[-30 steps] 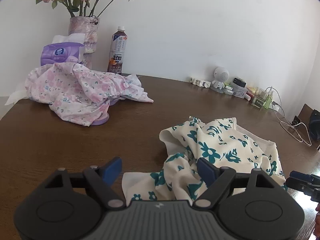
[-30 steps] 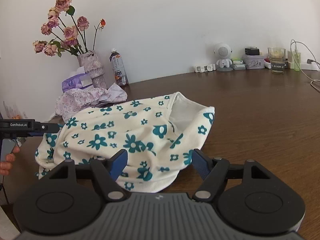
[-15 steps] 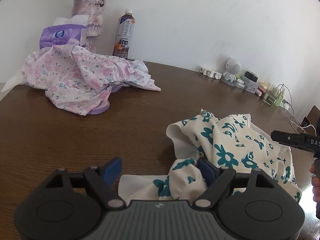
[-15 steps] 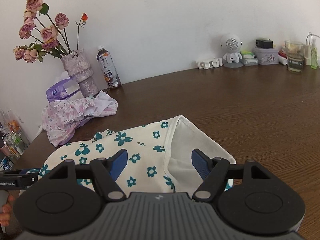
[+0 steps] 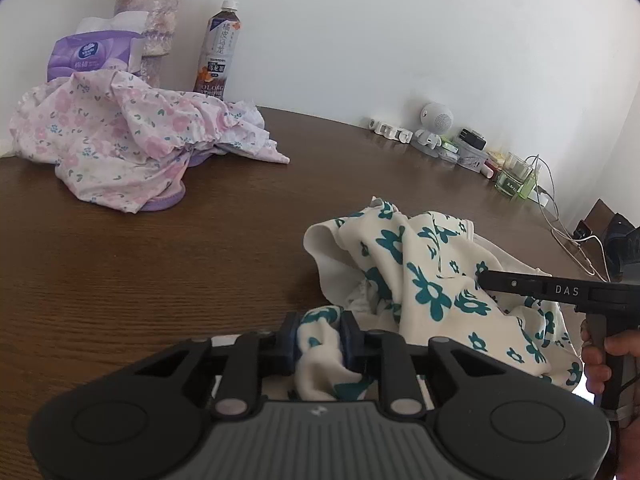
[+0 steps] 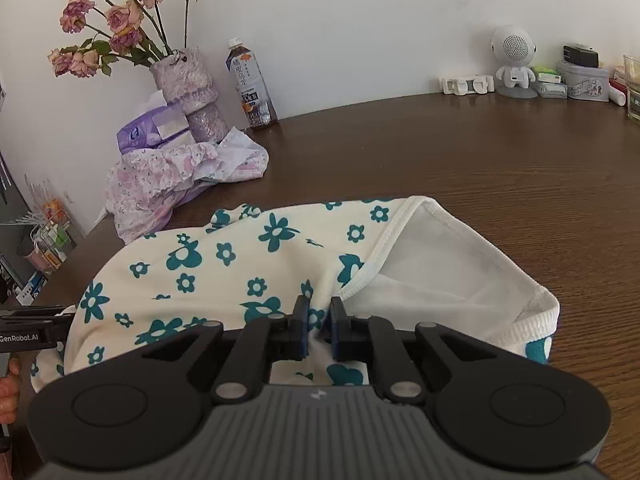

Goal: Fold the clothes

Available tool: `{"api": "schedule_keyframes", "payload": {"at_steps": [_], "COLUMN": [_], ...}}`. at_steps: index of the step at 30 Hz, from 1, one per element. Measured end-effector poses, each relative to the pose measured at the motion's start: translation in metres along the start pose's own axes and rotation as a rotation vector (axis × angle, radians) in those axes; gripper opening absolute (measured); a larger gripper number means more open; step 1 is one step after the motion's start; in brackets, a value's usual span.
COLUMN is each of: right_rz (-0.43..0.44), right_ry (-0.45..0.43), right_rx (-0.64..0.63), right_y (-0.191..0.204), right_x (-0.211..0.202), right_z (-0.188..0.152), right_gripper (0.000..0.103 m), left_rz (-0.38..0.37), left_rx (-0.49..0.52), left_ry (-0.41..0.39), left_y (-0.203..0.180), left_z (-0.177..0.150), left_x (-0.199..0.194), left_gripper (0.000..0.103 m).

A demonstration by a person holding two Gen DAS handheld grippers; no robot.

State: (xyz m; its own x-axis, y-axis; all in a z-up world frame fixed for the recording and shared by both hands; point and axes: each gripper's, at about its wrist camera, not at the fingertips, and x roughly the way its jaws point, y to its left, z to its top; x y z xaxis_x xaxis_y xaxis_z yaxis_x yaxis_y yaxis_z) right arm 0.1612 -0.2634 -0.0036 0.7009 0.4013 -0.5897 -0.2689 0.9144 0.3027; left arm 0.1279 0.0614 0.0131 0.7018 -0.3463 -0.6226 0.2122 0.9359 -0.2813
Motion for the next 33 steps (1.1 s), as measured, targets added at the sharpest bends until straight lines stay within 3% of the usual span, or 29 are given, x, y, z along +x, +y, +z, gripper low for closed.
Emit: {"api": "schedule_keyframes", "payload": {"at_steps": [11,19,23,33], "right_rz": [-0.054,-0.138,-0.202,-0.283], "right_ry": [-0.05,-0.145,-0.228,-0.474], "right_rx": [-0.094,-0.14,-0.133,-0.124], "right_y": [0.016,0.028,0.027,0.024], "right_x": [-0.021,-0.04,-0.054,-0.122], "right_z": [0.003,0.01,0.032,0.108], "right_gripper": [0.005,0.005,0.005,0.004], "left_rz": [-0.008,0.009,0.054,0.17], "left_rx": [-0.021,0.027,0.048,0.157], "left_ry": [-0.03,-0.07,-0.147,-0.443], "left_y": [0.002,-0.006,-0.008,-0.037], "left_z": [-0.001,0.008,0.037,0.136], "left_x": [-0.011,-0.02,-0.026,-0.088], "left_gripper": [0.011,0.008,0.007,0.007]}}
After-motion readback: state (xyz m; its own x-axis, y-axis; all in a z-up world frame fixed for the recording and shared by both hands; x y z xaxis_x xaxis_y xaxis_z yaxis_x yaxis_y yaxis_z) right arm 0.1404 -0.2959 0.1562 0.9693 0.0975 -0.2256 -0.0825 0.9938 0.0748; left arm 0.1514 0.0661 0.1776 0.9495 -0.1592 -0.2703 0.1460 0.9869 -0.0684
